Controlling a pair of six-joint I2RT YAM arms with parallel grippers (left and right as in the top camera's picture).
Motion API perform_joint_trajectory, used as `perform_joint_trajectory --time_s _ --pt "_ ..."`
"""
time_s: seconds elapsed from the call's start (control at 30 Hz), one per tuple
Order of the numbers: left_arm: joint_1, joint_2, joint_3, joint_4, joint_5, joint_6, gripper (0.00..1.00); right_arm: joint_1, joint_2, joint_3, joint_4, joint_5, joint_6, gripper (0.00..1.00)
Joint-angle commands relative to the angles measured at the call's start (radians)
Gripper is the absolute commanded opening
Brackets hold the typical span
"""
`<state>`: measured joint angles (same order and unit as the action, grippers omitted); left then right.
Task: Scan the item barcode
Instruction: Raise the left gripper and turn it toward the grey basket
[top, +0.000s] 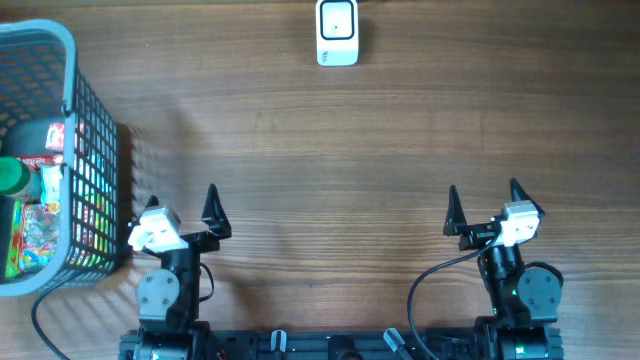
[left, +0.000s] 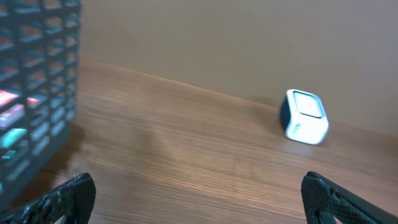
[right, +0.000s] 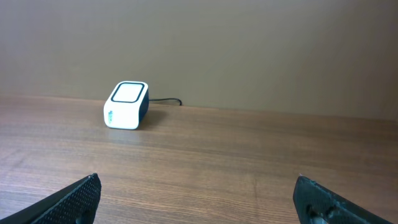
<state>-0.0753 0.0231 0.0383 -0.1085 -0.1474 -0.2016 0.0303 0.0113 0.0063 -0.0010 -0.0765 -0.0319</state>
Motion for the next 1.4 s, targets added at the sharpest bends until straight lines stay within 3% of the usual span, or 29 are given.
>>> perform_joint_trajectory --time_s 0.0,0.23,0.4,0.47,0.57,0.97,1.13,1.37 --pt "0.005 -0.002 0.013 0.005 0.124 -0.05 1.0 0.006 -0.004 -0.001 0.002 0.02 -0.018 1.0" --pt "0.005 -0.002 0.12 -0.199 0.14 -0.054 1.0 0.006 -0.004 -0.001 0.002 0.021 -0.018 1.0" --pt "0.005 -0.002 0.121 -0.204 0.098 -0.053 1.0 0.006 -0.004 -0.001 0.001 0.021 -0.018 1.0" --pt "0.005 -0.002 0.124 -0.212 0.216 -0.006 1.0 0.006 -0.004 -0.001 0.002 0.021 -0.018 1.0" --pt "0.005 0.017 0.141 -0.218 0.256 -0.008 1.0 0.006 -0.004 -0.001 0.002 0.021 -0.018 1.0" --pt "0.005 0.336 0.453 -0.274 0.29 -0.008 1.0 0.006 -0.004 -0.001 0.002 0.021 -0.018 1.0" --pt "0.005 0.383 0.543 -0.372 0.327 -0.008 1.0 0.006 -0.004 -0.001 0.002 0.021 -0.018 1.0" --pt "0.005 0.384 0.552 -0.378 0.36 -0.008 1.0 0.006 -0.004 -0.001 0.002 0.021 -0.018 1.0"
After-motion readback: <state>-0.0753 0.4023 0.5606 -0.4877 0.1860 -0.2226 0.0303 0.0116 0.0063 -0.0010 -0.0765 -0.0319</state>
